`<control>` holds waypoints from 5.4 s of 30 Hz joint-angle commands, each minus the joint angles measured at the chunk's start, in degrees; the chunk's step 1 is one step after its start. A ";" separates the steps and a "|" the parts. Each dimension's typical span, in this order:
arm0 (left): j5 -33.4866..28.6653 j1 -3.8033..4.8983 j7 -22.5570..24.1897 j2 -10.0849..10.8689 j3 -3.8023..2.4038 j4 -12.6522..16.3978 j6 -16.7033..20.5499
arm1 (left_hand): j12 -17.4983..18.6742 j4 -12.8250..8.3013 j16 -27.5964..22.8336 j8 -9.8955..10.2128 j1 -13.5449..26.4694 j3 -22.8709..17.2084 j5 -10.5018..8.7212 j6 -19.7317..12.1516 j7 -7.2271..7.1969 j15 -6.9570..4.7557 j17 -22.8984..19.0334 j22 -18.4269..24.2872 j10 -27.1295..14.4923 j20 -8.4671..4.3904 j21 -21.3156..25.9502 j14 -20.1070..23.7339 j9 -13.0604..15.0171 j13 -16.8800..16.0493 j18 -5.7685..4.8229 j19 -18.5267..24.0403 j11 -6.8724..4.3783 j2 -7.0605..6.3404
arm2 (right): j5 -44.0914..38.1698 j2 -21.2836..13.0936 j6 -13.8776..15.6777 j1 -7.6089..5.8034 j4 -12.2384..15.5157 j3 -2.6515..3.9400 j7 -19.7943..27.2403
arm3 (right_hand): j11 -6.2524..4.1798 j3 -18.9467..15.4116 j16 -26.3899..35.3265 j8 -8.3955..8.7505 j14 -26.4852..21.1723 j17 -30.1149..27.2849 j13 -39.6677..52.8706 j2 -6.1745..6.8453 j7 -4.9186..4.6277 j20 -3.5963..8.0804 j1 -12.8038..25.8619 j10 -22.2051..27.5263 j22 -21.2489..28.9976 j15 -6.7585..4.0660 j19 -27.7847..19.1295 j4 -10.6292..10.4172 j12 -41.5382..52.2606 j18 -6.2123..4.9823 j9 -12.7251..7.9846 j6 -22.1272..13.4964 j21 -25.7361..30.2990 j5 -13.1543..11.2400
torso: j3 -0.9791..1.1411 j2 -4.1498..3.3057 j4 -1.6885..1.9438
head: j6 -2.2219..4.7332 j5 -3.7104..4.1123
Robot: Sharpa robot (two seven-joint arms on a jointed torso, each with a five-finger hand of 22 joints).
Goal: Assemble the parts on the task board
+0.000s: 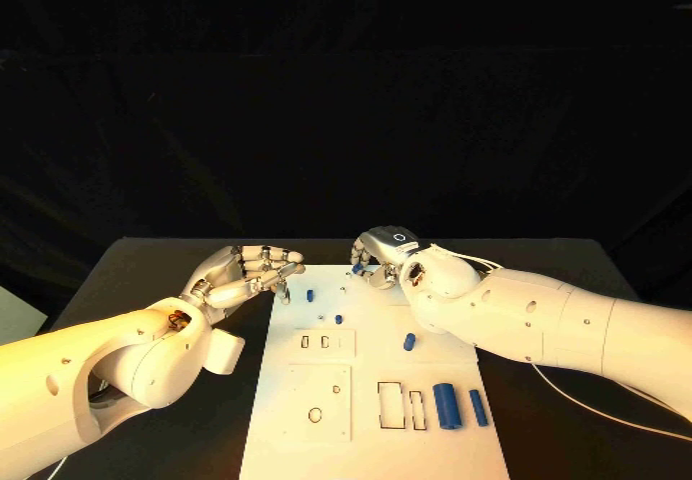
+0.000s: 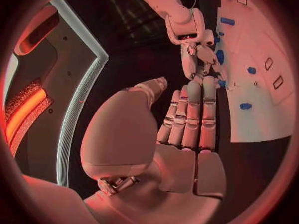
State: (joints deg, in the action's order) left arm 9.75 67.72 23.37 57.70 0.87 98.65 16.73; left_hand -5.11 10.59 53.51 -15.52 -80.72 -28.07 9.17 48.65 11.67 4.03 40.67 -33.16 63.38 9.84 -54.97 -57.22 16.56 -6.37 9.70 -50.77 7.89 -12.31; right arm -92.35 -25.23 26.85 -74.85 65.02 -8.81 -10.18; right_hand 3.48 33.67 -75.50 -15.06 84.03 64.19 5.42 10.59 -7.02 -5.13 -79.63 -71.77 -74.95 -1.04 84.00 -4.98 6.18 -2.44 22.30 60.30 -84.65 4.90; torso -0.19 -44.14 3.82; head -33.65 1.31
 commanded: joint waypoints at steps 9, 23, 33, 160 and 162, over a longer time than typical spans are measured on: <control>-0.22 0.13 0.09 -0.07 -0.05 0.05 -1.03 | 0.29 -0.09 0.39 -0.04 0.01 -0.24 -0.18 -0.46 -0.04 0.06 -0.08 -0.10 -0.39 -0.14 -0.37 0.08 0.10 -0.06 0.79 0.43 0.16 0.01 | 0.67 1.14 -0.29 0.65 -1.09 0.01 2.03 | -0.21 0.27 -0.28 0.01 1.37 0.04 0.85 0.59 0.02 0.32 0.28 -0.32 -7.34 -0.19 1.85 0.18 0.08 0.61 0.05 0.08 -0.20 0.27 | 0.07 -0.10 -0.06 | -0.01 -0.56; -0.22 0.24 -0.04 -0.04 -0.05 0.06 -1.12 | 0.29 -0.09 0.39 -0.04 0.01 -0.24 -0.18 -0.46 -0.04 0.06 -0.08 -0.10 -0.39 -0.14 -0.37 0.08 0.10 -0.06 0.79 0.43 0.16 0.01 | 0.73 2.19 -0.28 0.78 -1.69 0.02 2.04 | -0.13 0.28 -0.30 0.08 1.37 0.00 0.87 0.74 -0.06 0.28 0.48 -0.21 -7.32 -0.12 1.82 0.16 -0.05 0.60 0.13 -0.09 -0.18 0.13 | 0.00 -0.12 -0.11 | -0.02 -0.88; -0.24 0.26 -0.12 -0.09 -0.05 0.00 -1.26 | 0.30 -0.12 0.43 -0.04 -0.02 -0.27 -0.18 -0.48 -0.02 0.08 -0.11 -0.17 -0.42 -0.14 -0.48 0.10 0.13 -0.06 0.79 0.48 0.17 0.01 | 0.57 2.96 -1.34 0.78 -2.88 0.03 1.68 | 0.41 0.62 -0.15 0.74 1.20 -0.58 0.82 1.41 -0.54 -0.05 1.26 1.00 -6.58 0.31 1.34 0.08 -1.00 0.42 0.35 -1.39 0.39 -0.65 | 0.00 -0.14 -0.07 | -0.01 -0.95; -0.60 0.26 -1.07 -0.11 -0.03 -1.78 -2.88 | 0.33 -0.32 0.80 -0.04 -0.24 -0.61 -0.22 -0.64 -0.05 0.08 -0.33 -0.75 -0.59 -0.10 -1.40 0.13 0.41 -0.13 0.81 0.97 0.18 0.21 | 17.69 -12.13 -10.49 -0.80 4.43 0.87 -4.03 | 1.12 -17.23 -12.59 1.50 4.70 19.57 82.37 1.24 -2.38 -1.22 0.88 -16.24 -15.05 1.39 6.00 -7.55 81.83 2.44 4.12 -12.54 -5.35 6.89 | 0.47 0.36 -1.55 | -0.63 -1.56; -0.59 0.26 -1.08 -0.12 -0.03 -1.78 -2.88 | 0.33 -0.32 0.80 -0.04 -0.24 -0.61 -0.22 -0.64 -0.05 0.08 -0.33 -0.75 -0.59 -0.10 -1.40 0.13 0.41 -0.13 0.81 0.97 0.18 0.21 | 17.76 -12.02 -10.65 -0.80 4.34 0.87 -3.94 | 1.11 -17.21 -12.59 1.46 4.69 19.55 82.40 1.20 -2.36 -1.22 0.86 -16.26 -15.05 1.39 6.00 -7.57 81.85 2.44 4.13 -12.42 -5.35 6.90 | 0.47 0.39 -1.56 | -0.72 -1.60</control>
State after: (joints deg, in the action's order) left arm 9.20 67.92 22.05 57.72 0.88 96.78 14.83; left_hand -5.11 10.27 53.92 -15.52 -80.73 -28.39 9.17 48.24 11.66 4.03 40.42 -33.85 63.17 9.63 -56.03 -57.23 16.92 -6.45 9.69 -50.15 8.10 -12.31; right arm -74.87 -37.34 18.01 -75.70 69.48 -7.92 -14.44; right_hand 4.11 16.51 -87.82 -13.68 84.02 74.91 74.92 12.14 -9.39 -5.76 -78.79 -84.03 -74.95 -0.01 84.00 -12.32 87.79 -0.81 26.46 47.72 -89.76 11.54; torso 0.28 -43.76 2.27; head -34.26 -0.22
